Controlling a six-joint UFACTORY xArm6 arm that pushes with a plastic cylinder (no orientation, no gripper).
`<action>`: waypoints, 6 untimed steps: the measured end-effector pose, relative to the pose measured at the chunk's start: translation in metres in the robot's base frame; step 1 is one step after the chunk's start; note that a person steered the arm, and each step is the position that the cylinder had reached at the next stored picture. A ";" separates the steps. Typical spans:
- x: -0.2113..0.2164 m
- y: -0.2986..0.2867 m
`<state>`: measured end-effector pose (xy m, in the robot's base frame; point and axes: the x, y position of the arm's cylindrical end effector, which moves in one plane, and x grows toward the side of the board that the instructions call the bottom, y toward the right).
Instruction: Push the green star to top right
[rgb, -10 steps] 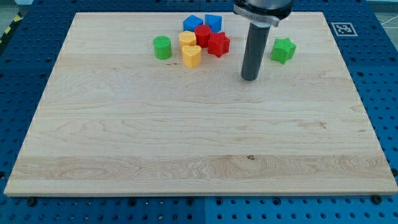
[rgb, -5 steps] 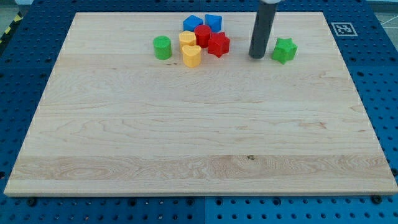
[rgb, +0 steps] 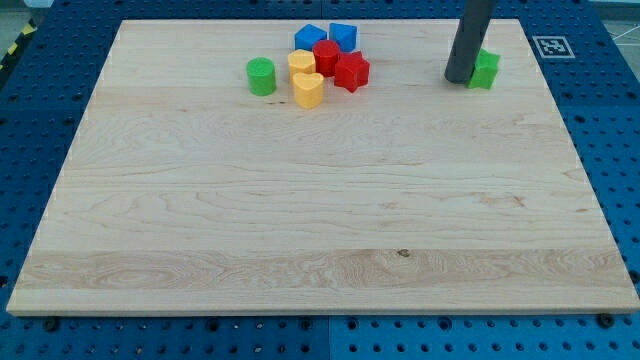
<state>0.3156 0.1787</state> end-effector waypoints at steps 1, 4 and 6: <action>0.004 -0.001; 0.036 0.021; -0.020 0.032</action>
